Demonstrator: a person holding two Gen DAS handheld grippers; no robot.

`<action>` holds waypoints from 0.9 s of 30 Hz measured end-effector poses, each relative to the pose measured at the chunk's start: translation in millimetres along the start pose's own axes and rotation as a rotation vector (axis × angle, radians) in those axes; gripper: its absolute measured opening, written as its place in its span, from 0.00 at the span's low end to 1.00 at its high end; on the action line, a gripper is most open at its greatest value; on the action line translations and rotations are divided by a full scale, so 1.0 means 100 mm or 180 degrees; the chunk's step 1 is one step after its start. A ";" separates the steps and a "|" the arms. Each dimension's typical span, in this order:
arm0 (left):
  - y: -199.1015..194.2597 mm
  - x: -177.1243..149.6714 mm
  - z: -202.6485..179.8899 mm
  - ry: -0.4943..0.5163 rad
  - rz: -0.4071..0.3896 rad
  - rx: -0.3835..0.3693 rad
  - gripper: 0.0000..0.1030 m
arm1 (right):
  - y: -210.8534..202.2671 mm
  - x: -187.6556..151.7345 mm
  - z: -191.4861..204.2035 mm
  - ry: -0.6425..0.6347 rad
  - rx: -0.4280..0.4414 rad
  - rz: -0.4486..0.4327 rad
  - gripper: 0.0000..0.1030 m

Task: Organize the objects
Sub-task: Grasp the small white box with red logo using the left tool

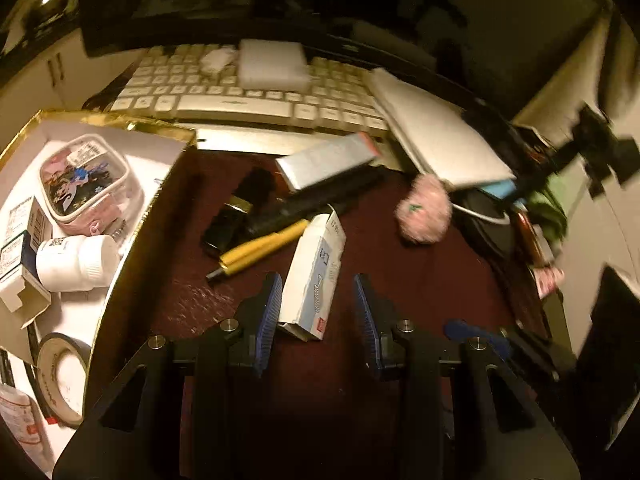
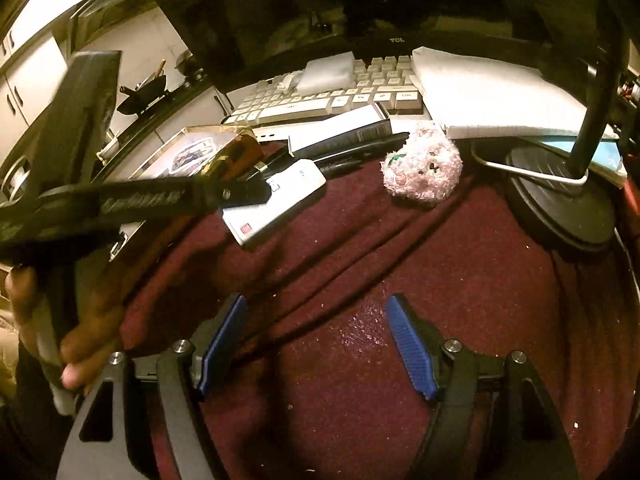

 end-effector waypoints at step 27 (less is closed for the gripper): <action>-0.01 -0.05 -0.10 0.0140 -0.0016 -0.0009 0.35 | -0.18 0.05 -0.21 0.0171 -0.0210 -0.0100 0.71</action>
Point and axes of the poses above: each gripper's, at about its wrist camera, not at the fingertips, and y roughly the way its jaws point, z to its left, x to its top, the point moved 7 cm from there along y, roughly the way its jaws point, and after that the axes turned 8 degrees about y, right-handed, at the moved point
